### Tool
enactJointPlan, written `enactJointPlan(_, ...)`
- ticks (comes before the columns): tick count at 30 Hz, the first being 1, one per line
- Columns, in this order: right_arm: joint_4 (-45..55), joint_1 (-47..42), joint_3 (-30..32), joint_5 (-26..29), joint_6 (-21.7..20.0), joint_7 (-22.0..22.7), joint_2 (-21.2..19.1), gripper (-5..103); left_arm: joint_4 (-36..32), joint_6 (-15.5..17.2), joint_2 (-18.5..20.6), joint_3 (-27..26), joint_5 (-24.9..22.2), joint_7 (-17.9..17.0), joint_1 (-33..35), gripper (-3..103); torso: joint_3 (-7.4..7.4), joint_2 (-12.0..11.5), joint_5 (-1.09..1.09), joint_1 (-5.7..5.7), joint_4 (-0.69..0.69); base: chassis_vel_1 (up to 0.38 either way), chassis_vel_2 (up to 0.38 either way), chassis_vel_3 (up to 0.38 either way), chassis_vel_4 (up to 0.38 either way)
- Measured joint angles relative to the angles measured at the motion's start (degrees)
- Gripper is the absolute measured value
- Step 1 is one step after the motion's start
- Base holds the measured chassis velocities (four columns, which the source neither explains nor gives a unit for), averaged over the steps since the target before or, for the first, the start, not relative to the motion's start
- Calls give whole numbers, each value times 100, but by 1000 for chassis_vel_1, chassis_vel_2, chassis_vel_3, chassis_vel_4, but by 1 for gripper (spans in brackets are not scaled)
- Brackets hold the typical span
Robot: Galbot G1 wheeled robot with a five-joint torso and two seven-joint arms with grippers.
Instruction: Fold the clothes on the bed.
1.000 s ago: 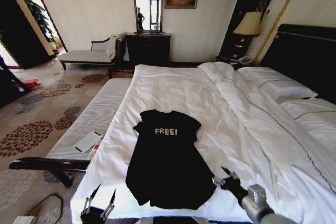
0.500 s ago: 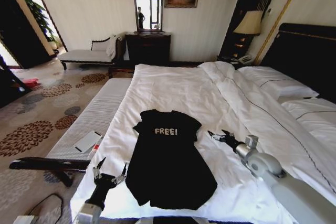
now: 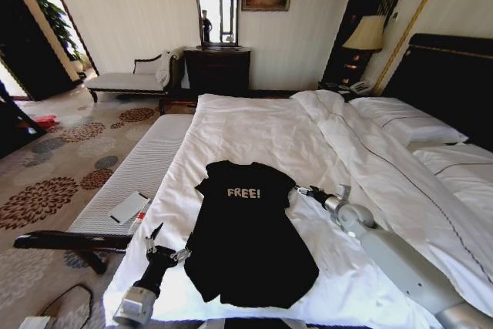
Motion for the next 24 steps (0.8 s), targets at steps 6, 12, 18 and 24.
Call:
enactJointPlan(6,-294,490,-231,399,-149,-1,140,100,51,112,96,35,-370,-46,-230,100,0,0,0,0,0,0,0,0,0)
enactJointPlan(12,-546,909,-449,776,-469,88,334,100,70,169,184,-62,-553,-67,-341,100,0,1,-1,0,2,0,0,0,0)
enactJointPlan(18,-600,797,-490,576,-606,144,403,99,58,174,162,-102,-580,-69,-327,100,0,1,1,0,0,0,0,0,0)
enactJointPlan(24,-583,731,-499,512,-672,200,390,89,123,162,140,-5,-569,-71,-441,100,0,1,0,0,0,0,0,0,0)
